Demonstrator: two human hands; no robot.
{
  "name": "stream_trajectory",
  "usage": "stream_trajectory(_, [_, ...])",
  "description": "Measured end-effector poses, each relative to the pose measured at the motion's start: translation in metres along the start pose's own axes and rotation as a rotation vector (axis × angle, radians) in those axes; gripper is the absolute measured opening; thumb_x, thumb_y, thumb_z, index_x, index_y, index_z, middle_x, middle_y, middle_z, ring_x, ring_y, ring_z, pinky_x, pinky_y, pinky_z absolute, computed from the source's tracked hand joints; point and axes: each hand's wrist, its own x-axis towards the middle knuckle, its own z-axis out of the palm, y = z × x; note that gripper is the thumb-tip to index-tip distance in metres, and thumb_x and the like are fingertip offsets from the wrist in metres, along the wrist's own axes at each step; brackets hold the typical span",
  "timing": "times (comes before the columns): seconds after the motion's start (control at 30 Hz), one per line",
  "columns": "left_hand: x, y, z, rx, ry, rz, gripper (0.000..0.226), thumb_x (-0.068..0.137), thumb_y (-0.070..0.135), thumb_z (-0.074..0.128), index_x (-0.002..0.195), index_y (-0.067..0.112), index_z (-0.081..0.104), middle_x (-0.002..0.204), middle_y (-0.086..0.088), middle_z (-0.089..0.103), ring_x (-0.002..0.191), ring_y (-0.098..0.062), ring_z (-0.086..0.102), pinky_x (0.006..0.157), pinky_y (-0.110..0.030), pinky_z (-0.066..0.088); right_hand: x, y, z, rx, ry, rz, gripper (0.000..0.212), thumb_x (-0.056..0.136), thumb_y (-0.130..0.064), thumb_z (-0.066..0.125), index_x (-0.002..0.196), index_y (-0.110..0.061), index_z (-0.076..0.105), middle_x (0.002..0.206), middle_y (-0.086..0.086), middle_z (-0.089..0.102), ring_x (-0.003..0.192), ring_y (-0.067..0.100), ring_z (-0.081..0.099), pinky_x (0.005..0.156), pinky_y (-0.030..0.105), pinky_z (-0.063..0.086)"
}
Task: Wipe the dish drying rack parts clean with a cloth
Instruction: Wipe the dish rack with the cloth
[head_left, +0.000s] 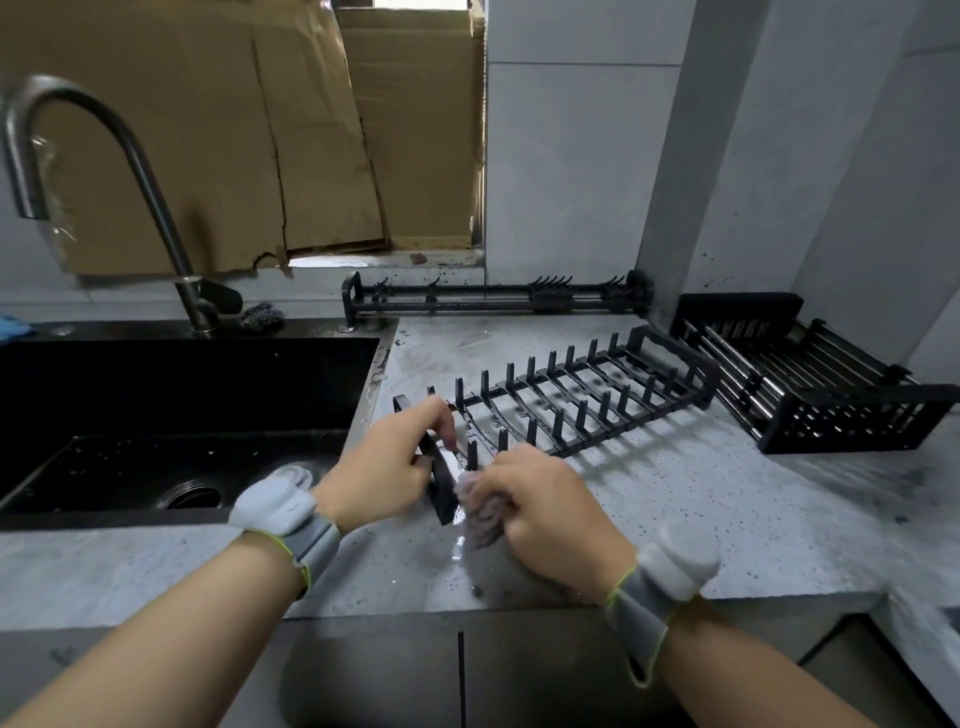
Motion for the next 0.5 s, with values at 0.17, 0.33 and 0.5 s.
stream_trajectory(0.17, [-0.009,0.003,0.016,-0.126,0.377,-0.049,0.039,0.069,0.003,0.041,0.088,0.025,0.066,0.104,0.010,0.068,0.113,-0.005,0.060,0.103,-0.026,0.044,-0.003,0.010,-0.056,0.263,0.233,0.213,0.042,0.077,0.015,0.056,0.089,-0.020,0.077,0.092,-0.011,0.071,0.088,-0.003,0.063,0.072,0.012,0.050])
stream_trajectory(0.33, [0.016,0.020,0.009,-0.039,0.482,-0.240,0.024,0.081,0.015,0.056,0.104,0.020,0.062,0.103,0.008,0.056,0.105,-0.013,0.050,0.090,-0.026,0.040,0.038,0.007,-0.087,0.242,0.304,0.199,0.036,0.081,0.009,0.056,0.092,-0.024,0.068,0.088,-0.011,0.067,0.081,0.001,0.061,0.062,0.006,0.042])
stream_trajectory(0.5, [0.009,0.014,0.027,0.069,0.341,-0.330,0.045,0.080,0.014,0.066,0.122,0.014,0.049,0.119,0.005,0.036,0.115,-0.015,0.044,0.099,-0.023,0.034,0.091,0.006,-0.071,0.160,0.252,0.183,0.029,0.076,0.001,0.056,0.079,-0.027,0.062,0.080,-0.010,0.065,0.077,0.009,0.058,0.067,0.023,0.041])
